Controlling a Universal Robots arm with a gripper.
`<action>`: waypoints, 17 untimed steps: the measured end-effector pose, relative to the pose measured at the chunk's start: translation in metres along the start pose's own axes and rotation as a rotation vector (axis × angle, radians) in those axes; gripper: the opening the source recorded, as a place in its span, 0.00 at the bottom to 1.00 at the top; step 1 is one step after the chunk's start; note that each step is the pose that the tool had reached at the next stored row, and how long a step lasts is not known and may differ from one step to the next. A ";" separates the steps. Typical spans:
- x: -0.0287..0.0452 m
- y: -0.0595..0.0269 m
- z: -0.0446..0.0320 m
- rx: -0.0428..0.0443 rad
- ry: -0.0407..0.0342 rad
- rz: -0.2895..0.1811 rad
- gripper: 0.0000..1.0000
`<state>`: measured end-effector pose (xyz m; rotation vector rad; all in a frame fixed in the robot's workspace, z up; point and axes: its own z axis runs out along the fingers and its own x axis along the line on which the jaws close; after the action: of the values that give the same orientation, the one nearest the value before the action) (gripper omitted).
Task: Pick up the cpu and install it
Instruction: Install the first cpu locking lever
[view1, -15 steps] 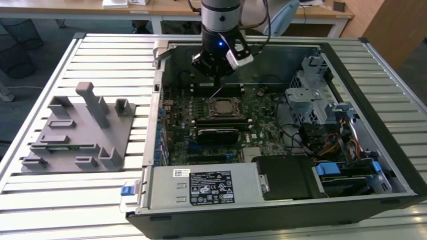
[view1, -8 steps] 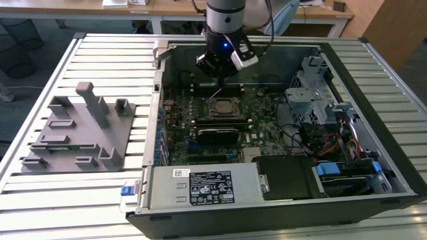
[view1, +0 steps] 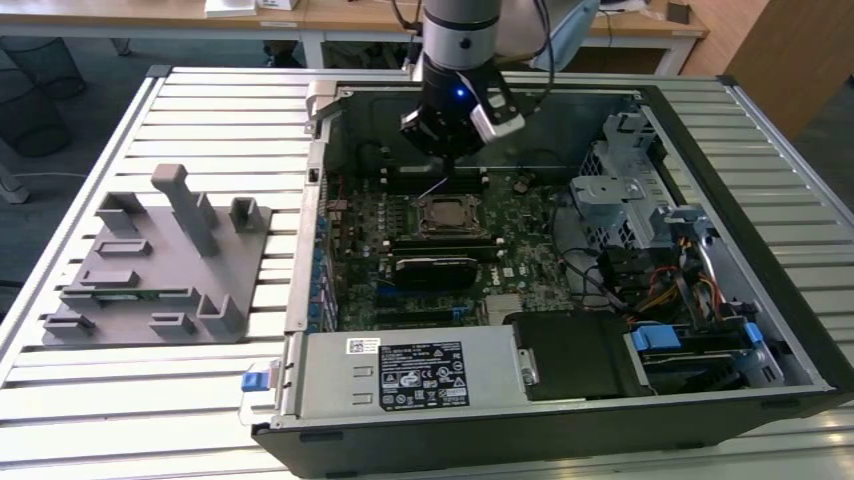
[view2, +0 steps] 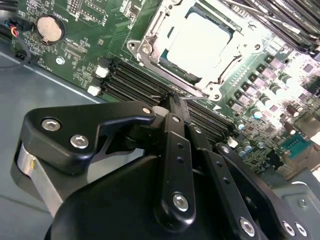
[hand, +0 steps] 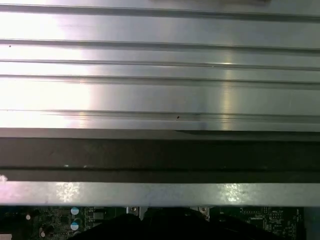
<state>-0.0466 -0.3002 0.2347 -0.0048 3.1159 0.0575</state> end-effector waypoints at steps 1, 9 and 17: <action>-0.0004 0.0000 0.0007 0.0000 0.0001 -0.002 0.11; -0.0067 -0.0003 0.0085 -0.0001 0.0026 -0.005 0.11; -0.0127 -0.0006 0.0161 -0.0001 0.0040 -0.005 0.11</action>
<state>-0.0335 -0.3002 0.2189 -0.0121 3.1198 0.0575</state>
